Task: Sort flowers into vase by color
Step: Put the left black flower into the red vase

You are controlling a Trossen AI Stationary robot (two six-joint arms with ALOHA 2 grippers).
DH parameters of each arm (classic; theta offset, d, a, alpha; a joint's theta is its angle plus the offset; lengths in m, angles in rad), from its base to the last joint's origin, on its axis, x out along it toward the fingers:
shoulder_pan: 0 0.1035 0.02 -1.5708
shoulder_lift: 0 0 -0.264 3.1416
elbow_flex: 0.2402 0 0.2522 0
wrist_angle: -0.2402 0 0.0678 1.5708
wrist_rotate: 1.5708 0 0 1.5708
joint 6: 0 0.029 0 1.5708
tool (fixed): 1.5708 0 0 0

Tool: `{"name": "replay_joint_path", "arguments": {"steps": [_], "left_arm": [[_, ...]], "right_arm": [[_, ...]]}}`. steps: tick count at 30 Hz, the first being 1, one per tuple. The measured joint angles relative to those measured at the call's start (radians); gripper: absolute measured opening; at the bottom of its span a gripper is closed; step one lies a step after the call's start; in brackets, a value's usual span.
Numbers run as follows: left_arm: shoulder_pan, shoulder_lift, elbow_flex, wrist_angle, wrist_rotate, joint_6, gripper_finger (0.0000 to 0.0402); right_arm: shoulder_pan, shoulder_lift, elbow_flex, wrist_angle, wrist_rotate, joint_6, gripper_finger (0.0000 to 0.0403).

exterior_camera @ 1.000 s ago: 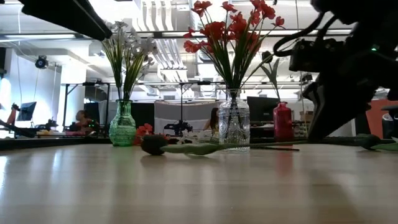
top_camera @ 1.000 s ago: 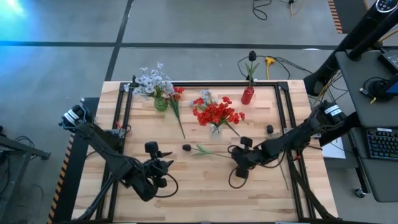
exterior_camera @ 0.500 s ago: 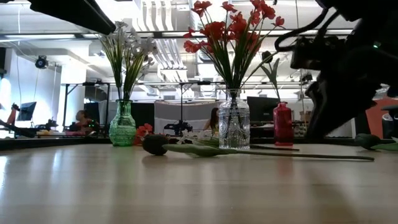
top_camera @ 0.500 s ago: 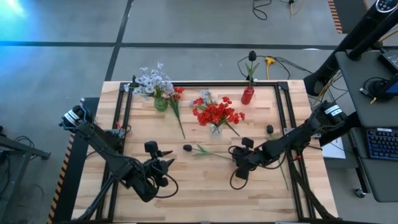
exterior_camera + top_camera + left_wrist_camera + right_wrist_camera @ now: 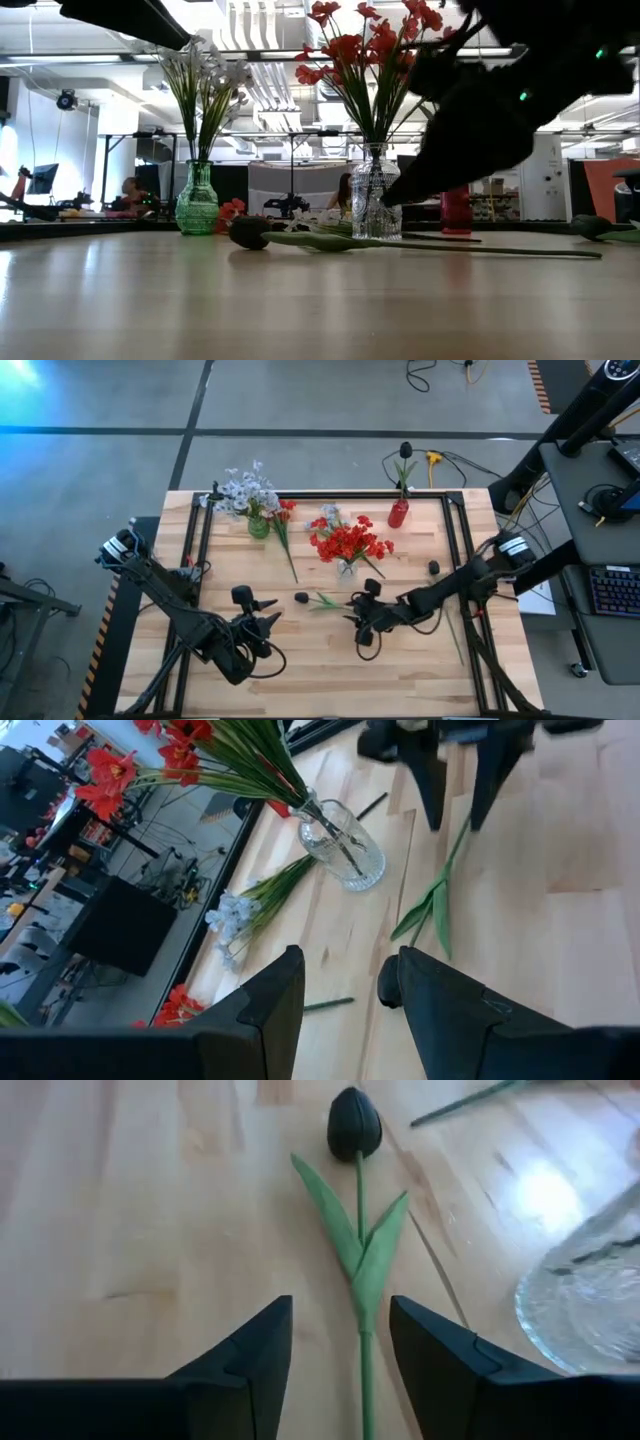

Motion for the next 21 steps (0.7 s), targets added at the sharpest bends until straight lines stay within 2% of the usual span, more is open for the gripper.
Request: {"name": "replay_joint_path", "arguments": {"steps": [7,13,16,21], "left_arm": [[0.000,0.000,0.000,0.001,-0.004,0.000,0.0146],[0.002,0.000,0.000,0.006,-0.005,0.000,0.0145],[0.002,0.000,0.000,0.006,-0.005,0.000,0.0142],[0.002,0.000,0.000,0.005,-0.005,0.008,0.0138]], "right_arm": [[-0.049,0.138,0.047,0.031,-0.003,0.009,0.0148],[-0.071,0.188,0.083,0.033,-0.043,0.019,0.0136],[-0.079,0.191,0.085,0.033,-0.066,0.045,0.0107],[-0.091,0.185,0.085,0.028,-0.108,0.062,0.0023]]}}
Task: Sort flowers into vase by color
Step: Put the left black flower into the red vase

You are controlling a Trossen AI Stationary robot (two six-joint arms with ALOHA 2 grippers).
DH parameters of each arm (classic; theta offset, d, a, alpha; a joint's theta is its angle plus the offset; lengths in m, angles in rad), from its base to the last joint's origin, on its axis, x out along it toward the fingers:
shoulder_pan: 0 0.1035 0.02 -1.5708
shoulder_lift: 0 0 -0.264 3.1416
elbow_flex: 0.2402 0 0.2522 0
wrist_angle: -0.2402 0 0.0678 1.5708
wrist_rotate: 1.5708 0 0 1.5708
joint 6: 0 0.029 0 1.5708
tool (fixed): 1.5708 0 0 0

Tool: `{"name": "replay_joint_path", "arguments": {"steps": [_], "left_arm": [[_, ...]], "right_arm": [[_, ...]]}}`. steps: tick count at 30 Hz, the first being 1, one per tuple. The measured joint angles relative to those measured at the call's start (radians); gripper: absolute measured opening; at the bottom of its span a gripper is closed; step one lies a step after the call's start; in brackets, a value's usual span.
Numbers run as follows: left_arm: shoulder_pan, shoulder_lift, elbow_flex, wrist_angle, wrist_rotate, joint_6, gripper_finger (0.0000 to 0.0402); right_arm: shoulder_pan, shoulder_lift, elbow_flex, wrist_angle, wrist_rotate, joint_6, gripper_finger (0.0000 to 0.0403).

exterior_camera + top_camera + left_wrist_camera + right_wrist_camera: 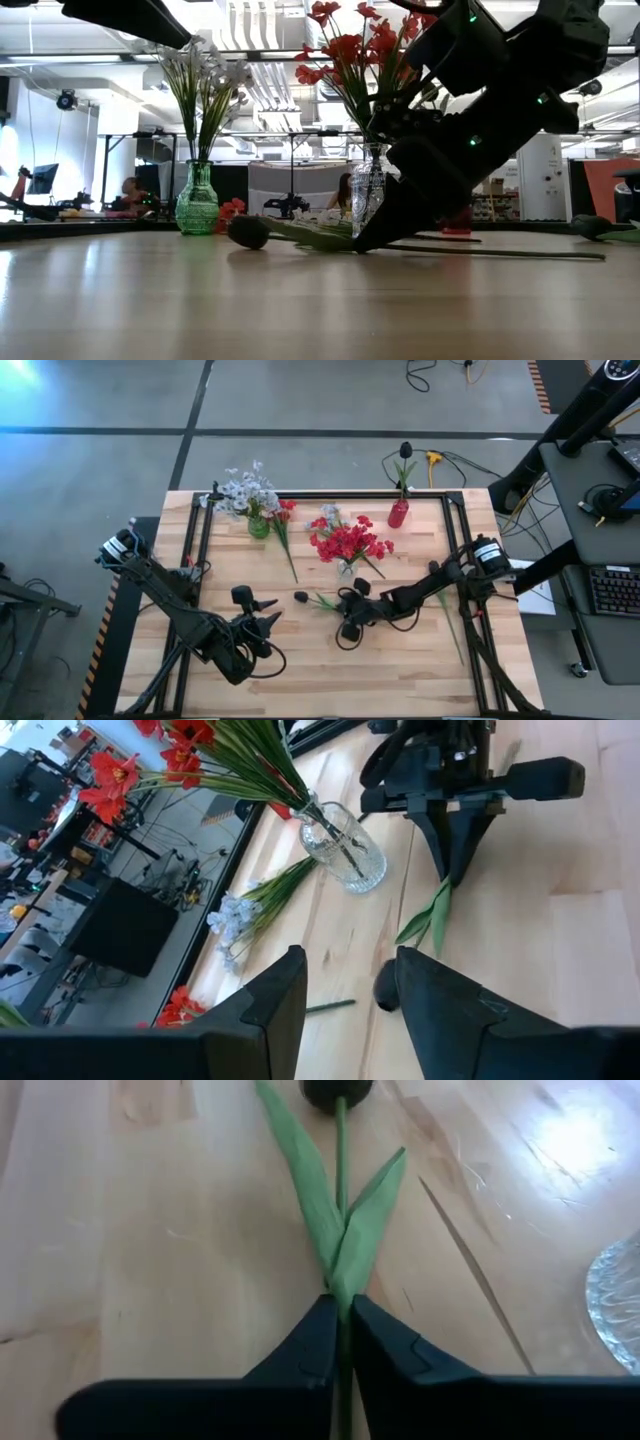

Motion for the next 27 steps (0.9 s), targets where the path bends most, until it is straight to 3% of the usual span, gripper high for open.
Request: {"name": "replay_joint_path", "arguments": {"steps": [8,13,17,23,27], "left_arm": [[0.000,0.001,0.000,-0.002,-0.001,0.020,0.0136],[0.000,0.001,-0.001,-0.005,-0.027,0.027,0.0136],[0.000,0.001,-0.001,-0.007,-0.028,0.027,0.0136],[0.000,0.001,-0.001,-0.007,-0.028,0.027,0.0136],[0.000,0.000,-0.001,-0.006,-0.036,0.027,0.0136]], "right_arm": [[0.025,-0.078,-0.006,-0.001,-0.016,-0.059,0.0012],[0.058,-0.232,-0.005,0.029,0.004,-0.150,0.0012],[0.076,-0.381,-0.005,0.058,0.081,-0.266,0.0012],[0.075,-0.541,-0.012,0.266,0.083,-0.516,0.0012],[0.066,-0.571,-0.020,0.418,0.081,-0.682,0.0012]]}}
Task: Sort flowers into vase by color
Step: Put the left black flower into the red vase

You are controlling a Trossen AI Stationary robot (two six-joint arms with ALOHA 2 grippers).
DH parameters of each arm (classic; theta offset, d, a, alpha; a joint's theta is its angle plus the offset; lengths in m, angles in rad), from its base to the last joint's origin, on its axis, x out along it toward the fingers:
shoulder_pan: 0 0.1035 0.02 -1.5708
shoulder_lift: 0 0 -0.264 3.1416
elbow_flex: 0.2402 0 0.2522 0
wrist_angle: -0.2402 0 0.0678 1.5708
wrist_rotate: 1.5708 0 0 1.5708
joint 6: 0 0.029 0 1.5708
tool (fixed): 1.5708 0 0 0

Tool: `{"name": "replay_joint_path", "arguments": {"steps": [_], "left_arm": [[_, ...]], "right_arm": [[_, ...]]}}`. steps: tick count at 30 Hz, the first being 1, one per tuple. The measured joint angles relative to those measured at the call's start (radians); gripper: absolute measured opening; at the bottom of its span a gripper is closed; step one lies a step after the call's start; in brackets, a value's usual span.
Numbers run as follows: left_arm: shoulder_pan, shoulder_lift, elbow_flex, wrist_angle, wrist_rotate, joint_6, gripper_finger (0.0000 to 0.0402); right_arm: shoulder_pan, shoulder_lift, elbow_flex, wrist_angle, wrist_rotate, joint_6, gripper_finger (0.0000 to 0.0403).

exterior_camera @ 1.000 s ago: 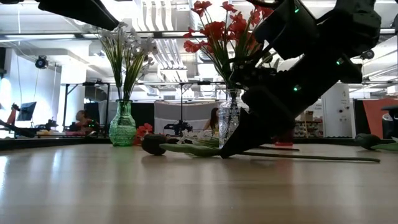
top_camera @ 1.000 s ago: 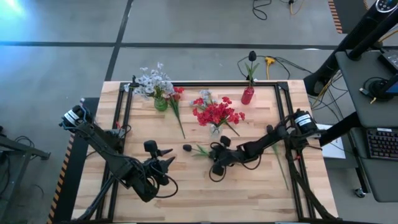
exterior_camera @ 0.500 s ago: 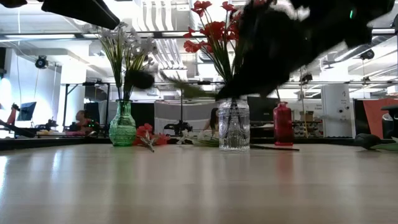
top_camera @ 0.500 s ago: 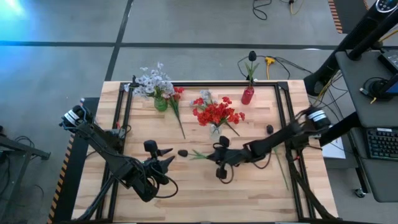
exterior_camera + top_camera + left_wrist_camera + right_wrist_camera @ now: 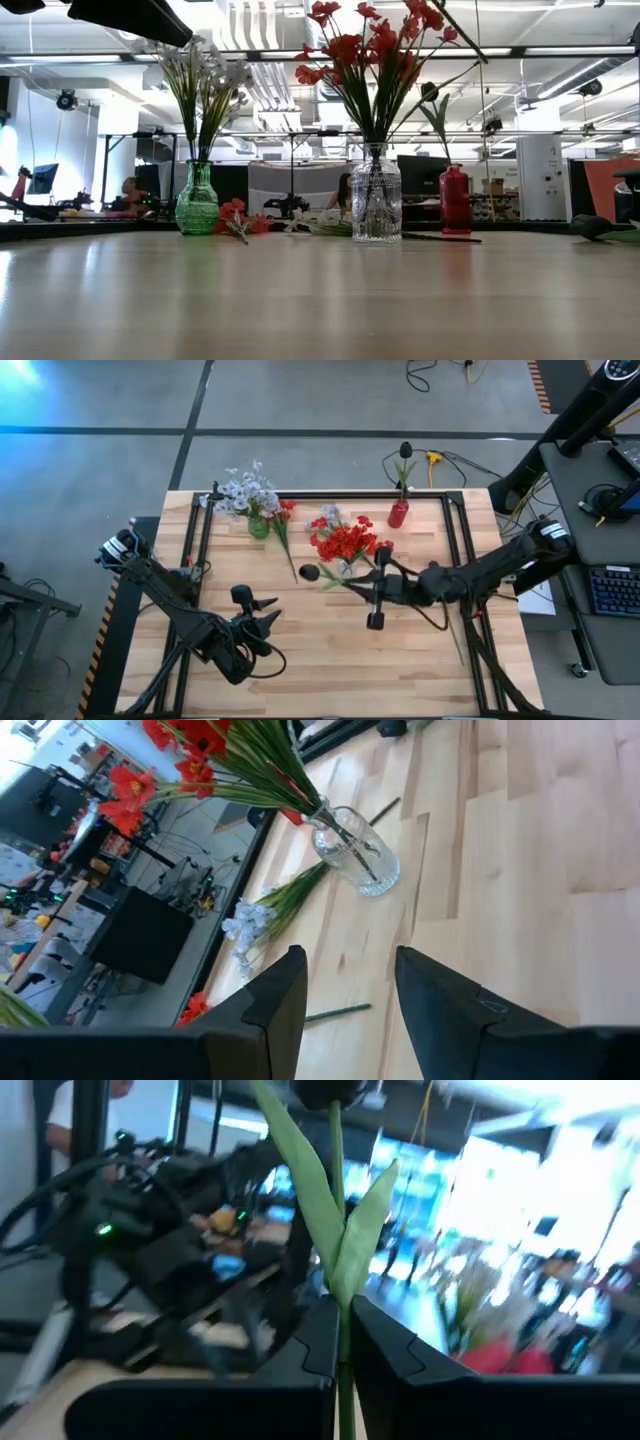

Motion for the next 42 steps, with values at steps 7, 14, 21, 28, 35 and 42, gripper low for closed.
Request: {"name": "replay_joint_path", "arguments": {"steps": [7,14,21,28,35,42], "left_arm": [[0.000,0.000,0.000,0.001,-0.041,0.000,0.0136],[0.000,0.000,0.000,0.001,-0.041,-0.003,0.0136],[0.000,0.000,0.000,0.002,-0.067,0.014,0.0136],[0.000,-0.001,0.000,0.002,-0.093,0.015,0.0136],[0.001,-0.001,0.000,0.002,-0.095,0.014,0.0136],[0.010,-0.001,0.000,0.002,-0.096,-0.001,0.0136]], "right_arm": [[-0.037,-0.008,-0.002,0.285,0.003,-0.275,0.0012],[-0.039,-0.063,-0.002,0.430,0.189,-0.533,0.0012],[-0.073,-0.065,-0.022,0.584,0.306,-0.761,0.0012],[-0.255,-0.073,-0.114,0.682,0.250,-0.685,0.0012],[-0.492,-0.084,-0.162,0.681,0.224,-0.536,0.0012],[-0.689,-0.086,-0.202,0.680,0.046,-0.369,0.0012]]}}
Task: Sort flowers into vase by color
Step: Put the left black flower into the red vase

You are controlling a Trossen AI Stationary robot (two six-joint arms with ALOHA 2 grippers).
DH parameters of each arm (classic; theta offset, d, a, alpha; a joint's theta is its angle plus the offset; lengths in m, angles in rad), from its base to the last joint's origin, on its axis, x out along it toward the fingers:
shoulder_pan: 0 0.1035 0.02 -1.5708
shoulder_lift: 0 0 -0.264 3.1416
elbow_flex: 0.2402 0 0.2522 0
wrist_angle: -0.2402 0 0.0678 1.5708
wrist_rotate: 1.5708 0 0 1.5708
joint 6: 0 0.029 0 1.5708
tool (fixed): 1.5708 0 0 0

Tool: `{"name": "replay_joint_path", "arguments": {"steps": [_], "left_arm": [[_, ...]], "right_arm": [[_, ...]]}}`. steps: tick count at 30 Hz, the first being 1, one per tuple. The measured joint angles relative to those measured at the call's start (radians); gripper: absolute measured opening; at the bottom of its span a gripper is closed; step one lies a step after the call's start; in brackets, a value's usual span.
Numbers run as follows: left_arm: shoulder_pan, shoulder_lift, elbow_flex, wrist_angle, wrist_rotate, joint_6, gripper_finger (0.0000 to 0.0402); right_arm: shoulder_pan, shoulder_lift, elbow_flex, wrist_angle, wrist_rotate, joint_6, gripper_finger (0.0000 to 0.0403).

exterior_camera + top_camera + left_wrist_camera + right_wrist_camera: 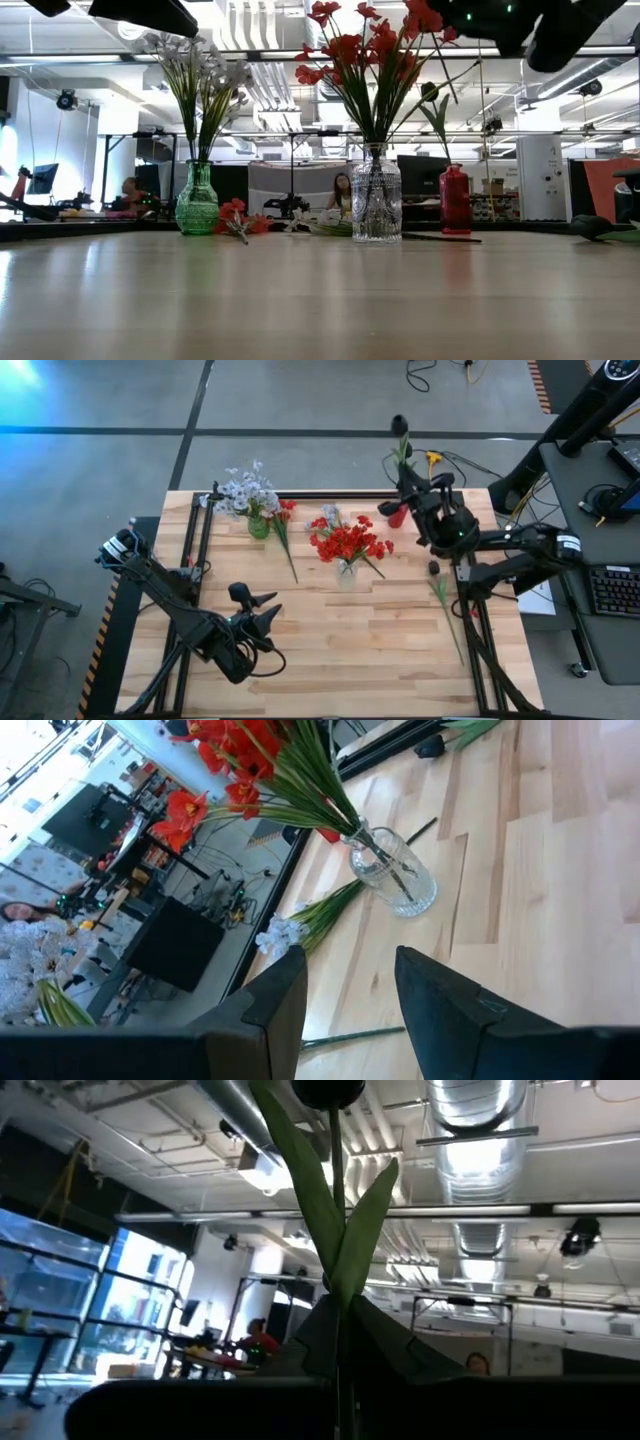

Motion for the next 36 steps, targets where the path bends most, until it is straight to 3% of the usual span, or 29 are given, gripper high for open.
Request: {"name": "replay_joint_path", "arguments": {"steps": [5,10,16,21,24,36], "left_arm": [[0.014,0.000,0.000,0.000,0.000,-0.008,0.0136],[0.035,0.000,0.000,-0.001,0.000,-0.008,0.0136],[0.056,0.000,0.000,-0.001,0.000,-0.008,0.0136],[0.057,0.000,0.000,0.000,0.000,-0.008,0.0136],[0.057,-0.002,0.000,0.000,0.000,-0.008,0.0136],[0.061,-0.007,0.000,-0.004,0.001,-0.007,0.0136]], "right_arm": [[-0.148,0.008,-0.047,-0.002,-0.099,0.154,0.0012],[-0.255,0.008,-0.082,-0.002,-0.124,0.277,0.0012],[-0.347,0.059,-0.100,0.002,-0.270,0.384,0.0012],[-0.368,0.129,-0.110,0.120,-0.292,0.406,0.0012],[-0.372,0.148,-0.113,0.125,-0.335,0.413,0.0012],[-0.371,0.193,-0.118,0.124,-0.336,0.386,0.0012]]}}
